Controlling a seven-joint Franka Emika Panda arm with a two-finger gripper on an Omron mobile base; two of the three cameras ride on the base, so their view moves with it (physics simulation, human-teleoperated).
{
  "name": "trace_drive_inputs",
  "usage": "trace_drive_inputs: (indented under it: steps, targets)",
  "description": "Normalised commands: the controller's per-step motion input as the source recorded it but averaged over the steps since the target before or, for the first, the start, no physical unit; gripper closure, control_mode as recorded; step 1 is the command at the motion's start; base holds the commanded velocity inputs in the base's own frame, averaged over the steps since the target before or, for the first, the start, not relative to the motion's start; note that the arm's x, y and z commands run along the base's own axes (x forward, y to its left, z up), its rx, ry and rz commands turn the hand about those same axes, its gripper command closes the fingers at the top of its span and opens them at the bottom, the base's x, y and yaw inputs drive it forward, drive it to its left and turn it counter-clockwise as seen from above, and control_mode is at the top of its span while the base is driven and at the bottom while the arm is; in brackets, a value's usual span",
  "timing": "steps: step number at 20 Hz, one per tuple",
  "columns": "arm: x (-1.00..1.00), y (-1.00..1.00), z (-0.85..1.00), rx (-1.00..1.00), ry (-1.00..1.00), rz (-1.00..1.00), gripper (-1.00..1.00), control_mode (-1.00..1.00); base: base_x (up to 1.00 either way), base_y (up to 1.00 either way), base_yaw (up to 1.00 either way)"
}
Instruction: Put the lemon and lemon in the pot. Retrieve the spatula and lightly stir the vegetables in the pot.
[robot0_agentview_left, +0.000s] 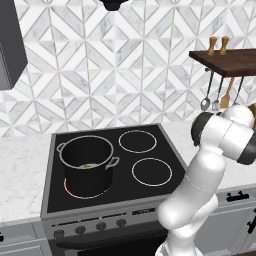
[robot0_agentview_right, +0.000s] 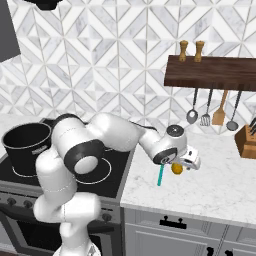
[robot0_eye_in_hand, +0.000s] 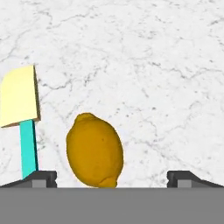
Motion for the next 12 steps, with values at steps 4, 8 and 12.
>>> trace_drive_inputs:
  steps: [4,8,12]
  targets:
    - [0.21,-0.13,-0.40,0.07,0.03,0.21,-1.00,-1.00,0.00,0.00,0.00]
    - [0.25,-0.02,-0.28,0.05,0.01,0.18,-1.00,-1.00,0.00,0.00,0.00]
    - [0.40,-0.15,-0.21,0.03,0.02,0.11,-1.00,-1.00,0.00,0.00,0.00]
